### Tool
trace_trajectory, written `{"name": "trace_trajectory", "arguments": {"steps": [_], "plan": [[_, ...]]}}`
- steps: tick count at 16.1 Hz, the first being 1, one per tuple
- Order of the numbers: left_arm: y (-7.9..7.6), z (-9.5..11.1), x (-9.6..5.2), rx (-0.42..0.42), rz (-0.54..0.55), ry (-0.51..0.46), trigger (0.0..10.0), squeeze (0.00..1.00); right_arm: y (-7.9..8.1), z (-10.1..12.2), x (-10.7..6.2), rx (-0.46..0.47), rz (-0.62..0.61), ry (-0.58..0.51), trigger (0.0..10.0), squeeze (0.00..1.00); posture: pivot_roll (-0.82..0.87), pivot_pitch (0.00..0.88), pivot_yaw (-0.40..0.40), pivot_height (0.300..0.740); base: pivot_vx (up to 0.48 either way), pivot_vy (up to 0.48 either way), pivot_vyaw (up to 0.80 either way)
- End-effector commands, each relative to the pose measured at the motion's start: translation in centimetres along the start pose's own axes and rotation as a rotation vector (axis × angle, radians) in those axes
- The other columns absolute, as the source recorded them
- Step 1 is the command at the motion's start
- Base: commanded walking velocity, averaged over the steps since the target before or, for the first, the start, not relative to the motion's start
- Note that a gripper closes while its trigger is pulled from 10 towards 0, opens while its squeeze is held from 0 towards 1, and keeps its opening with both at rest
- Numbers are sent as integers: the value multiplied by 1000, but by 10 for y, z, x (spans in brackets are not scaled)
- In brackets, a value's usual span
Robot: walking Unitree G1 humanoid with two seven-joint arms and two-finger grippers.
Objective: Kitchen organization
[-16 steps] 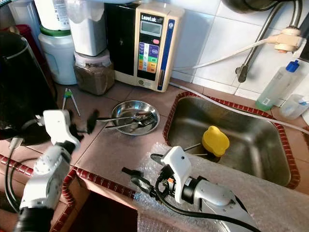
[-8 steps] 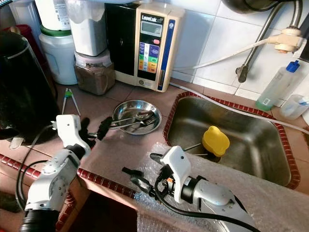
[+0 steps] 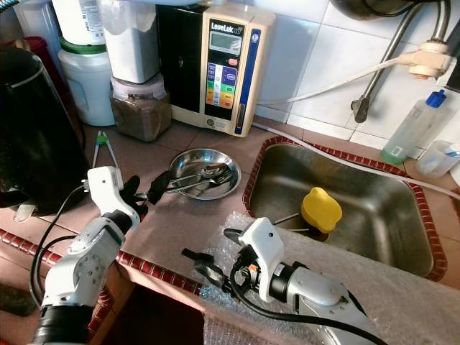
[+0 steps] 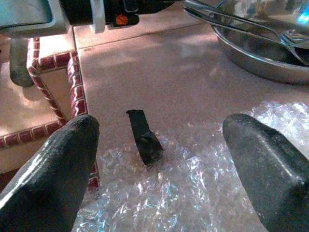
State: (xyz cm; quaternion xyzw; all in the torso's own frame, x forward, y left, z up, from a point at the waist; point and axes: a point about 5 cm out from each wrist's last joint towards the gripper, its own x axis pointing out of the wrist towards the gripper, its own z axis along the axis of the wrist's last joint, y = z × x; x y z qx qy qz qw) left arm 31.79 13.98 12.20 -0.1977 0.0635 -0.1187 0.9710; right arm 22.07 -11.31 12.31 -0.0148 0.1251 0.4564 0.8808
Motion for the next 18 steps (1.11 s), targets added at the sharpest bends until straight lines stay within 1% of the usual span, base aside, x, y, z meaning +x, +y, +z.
{"name": "trace_trajectory", "arguments": {"steps": [1,3,9,12,16,18], "plan": [[-5,3,6,-12,0,-11,0,0,-2,0,0,-6,-3,3,10000,0,77,0,-78,740,0,0,0],[-8,3,10,-37,9,-10,0,0,-3,0,0,-9,-4,3,10000,0,74,0,-77,740,0,0,0],[-15,1,19,-40,4,-5,39,0,-3,0,1,-16,-9,4,10000,0,71,0,-72,740,0,0,0],[-13,1,21,-42,12,-17,0,0,-3,0,1,-14,-9,4,10000,0,70,0,-71,740,0,0,0],[-11,-3,21,-58,35,10,0,0,-2,0,1,-10,-7,4,10000,0,70,0,-73,740,0,0,0],[-9,-8,21,-102,57,37,0,0,-2,0,1,-9,-6,5,10000,0,70,0,-73,740,0,0,0]]}}
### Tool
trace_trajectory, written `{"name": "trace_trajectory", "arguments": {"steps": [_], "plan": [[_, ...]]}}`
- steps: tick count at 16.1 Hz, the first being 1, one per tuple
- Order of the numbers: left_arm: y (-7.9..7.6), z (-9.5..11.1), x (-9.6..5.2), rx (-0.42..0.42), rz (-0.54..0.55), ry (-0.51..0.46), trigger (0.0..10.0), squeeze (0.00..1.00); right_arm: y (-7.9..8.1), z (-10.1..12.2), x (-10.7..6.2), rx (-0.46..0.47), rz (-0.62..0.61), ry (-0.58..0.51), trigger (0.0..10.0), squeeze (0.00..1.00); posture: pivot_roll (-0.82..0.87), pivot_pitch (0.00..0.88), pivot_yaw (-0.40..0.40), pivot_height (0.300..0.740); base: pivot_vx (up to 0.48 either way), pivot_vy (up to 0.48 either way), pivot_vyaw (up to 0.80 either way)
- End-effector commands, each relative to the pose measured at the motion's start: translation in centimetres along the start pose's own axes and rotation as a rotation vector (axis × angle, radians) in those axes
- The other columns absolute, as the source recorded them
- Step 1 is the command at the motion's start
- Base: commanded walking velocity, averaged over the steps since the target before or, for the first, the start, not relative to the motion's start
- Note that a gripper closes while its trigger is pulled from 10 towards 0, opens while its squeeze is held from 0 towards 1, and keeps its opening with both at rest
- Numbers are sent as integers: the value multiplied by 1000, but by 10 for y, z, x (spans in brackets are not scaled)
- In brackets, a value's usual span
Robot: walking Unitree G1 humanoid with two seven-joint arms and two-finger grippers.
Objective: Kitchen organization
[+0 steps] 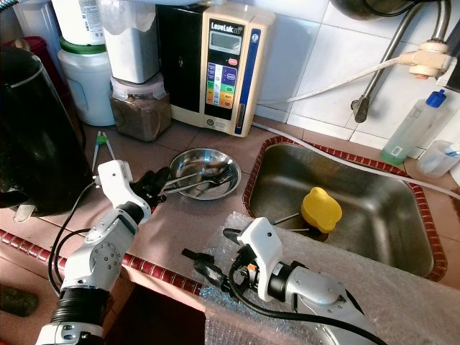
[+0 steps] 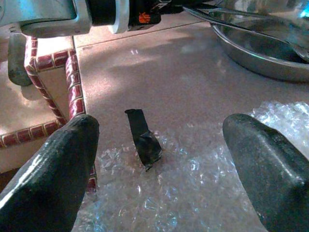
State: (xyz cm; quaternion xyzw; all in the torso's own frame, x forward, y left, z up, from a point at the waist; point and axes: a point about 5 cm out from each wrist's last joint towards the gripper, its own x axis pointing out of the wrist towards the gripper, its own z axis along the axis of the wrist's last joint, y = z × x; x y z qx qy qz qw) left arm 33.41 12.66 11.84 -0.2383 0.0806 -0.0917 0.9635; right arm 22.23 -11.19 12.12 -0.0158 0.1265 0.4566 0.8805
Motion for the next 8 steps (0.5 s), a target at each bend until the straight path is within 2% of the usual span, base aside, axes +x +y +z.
{"name": "trace_trajectory", "arguments": {"steps": [1,8], "plan": [[-2,-3,2,-16,8,24,0,0,-2,1,-1,-9,-7,2,10000,0,70,0,-73,740,0,0,0],[-1,5,6,-61,33,8,0,0,-2,0,0,-11,-11,4,10000,0,71,0,-72,740,0,0,0]]}}
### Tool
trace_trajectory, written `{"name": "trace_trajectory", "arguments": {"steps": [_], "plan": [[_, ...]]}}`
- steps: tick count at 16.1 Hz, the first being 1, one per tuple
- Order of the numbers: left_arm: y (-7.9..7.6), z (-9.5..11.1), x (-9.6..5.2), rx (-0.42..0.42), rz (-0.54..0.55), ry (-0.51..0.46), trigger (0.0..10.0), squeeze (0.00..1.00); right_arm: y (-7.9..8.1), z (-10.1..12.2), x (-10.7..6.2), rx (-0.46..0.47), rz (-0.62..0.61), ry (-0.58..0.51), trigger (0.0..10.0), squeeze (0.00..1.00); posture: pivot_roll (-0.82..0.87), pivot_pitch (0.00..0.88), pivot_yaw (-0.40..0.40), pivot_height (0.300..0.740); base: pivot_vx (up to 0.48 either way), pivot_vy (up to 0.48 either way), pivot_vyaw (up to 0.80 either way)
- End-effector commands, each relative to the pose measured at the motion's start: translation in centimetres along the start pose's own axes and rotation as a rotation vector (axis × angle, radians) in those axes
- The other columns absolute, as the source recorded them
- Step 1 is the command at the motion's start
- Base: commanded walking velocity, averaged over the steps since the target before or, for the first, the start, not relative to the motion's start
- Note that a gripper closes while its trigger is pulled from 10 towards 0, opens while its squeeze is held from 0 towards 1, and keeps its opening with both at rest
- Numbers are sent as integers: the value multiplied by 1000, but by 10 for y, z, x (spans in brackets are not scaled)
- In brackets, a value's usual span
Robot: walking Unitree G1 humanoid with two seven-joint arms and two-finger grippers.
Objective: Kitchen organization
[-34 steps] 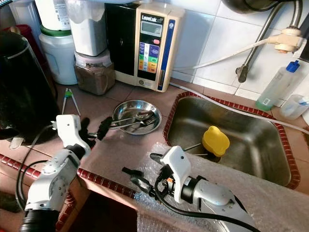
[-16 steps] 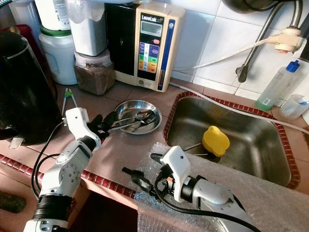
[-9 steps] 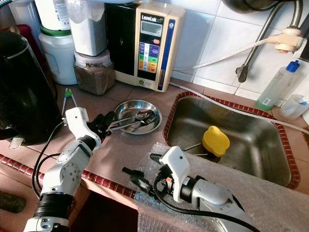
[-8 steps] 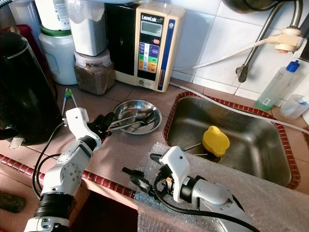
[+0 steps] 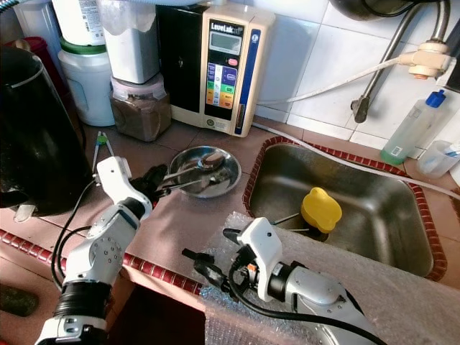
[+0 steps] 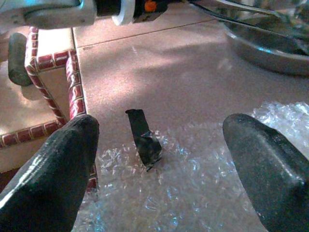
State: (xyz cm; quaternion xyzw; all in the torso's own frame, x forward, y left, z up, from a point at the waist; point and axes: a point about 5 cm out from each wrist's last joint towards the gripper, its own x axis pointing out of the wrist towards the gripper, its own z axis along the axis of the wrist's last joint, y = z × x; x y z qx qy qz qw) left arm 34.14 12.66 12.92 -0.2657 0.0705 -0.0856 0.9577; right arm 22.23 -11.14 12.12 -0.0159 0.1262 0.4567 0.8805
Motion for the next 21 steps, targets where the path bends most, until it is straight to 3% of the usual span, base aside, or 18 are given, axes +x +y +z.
{"name": "trace_trajectory", "arguments": {"steps": [1,5,10,11,12,17,18,21], "plan": [[4,-4,1,-18,39,20,0,0,-3,0,-1,-11,-12,5,10000,0,71,0,-72,740,0,0,0],[5,12,4,-31,51,-54,0,0,-4,0,0,-16,-19,5,10000,0,73,0,-74,740,0,0,0],[0,39,6,32,33,-178,0,0,-8,1,0,-33,-49,-6,10000,0,73,0,-76,740,0,0,0],[-7,46,6,40,-38,-199,0,0,-11,4,0,-48,-78,-24,10000,0,76,0,-80,740,0,0,0],[-23,47,2,84,-182,-205,0,0,-22,14,0,-61,-149,-74,10000,0,78,0,-82,740,0,0,0],[-58,62,-6,217,-335,-304,0,0,-44,34,-5,-132,-295,-155,10000,0,75,0,-87,740,0,0,0],[-64,61,-7,306,-372,-296,0,0,-46,37,-6,-156,-319,-167,10000,0,75,0,-87,740,0,0,0],[-76,48,-11,436,-492,-234,0,0,-51,48,-10,-259,-388,-193,10000,0,70,0,-87,740,0,0,0]]}}
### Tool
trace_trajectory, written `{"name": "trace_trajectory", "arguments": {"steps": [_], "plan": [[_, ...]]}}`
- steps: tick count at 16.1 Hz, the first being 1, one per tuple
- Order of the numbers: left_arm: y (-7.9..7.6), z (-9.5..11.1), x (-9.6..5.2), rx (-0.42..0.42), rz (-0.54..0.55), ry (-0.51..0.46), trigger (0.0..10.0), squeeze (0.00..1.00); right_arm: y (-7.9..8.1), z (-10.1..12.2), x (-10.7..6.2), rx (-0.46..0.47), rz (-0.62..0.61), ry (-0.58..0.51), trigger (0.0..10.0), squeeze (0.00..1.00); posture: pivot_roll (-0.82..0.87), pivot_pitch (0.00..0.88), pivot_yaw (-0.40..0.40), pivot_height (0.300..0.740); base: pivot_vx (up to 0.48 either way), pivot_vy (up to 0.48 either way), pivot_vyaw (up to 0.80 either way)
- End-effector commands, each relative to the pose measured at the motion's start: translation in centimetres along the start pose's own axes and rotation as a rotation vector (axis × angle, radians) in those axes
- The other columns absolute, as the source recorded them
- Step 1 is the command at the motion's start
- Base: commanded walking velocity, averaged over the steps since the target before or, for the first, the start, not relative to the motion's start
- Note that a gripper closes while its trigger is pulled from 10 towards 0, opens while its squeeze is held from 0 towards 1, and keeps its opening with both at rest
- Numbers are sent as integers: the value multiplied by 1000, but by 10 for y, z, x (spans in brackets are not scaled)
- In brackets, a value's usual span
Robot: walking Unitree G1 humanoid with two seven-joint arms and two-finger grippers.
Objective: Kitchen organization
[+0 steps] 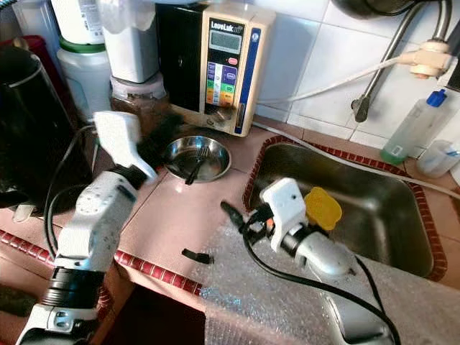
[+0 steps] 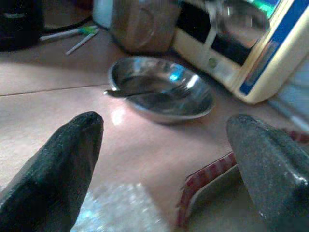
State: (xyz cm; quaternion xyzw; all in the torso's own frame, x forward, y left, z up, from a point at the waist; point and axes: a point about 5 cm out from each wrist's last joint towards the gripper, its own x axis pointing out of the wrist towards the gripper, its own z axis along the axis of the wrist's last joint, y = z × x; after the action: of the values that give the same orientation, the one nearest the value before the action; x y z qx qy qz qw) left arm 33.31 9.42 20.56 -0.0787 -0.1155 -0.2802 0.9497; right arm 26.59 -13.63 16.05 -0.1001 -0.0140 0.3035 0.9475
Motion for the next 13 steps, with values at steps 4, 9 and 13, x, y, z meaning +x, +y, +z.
{"name": "trace_trajectory", "arguments": {"steps": [4,9,13], "plan": [[-35,-6,8,149,-248,59,0,0,-10,14,3,-176,-42,-22,10000,0,62,0,-87,740,0,0,0],[-62,-6,13,220,-394,34,0,0,-26,18,5,-288,-132,-31,10000,0,60,0,-85,740,0,0,0],[-71,-4,11,233,-461,12,0,0,-43,13,1,-323,-198,8,10000,0,59,0,-83,740,0,0,0]]}}
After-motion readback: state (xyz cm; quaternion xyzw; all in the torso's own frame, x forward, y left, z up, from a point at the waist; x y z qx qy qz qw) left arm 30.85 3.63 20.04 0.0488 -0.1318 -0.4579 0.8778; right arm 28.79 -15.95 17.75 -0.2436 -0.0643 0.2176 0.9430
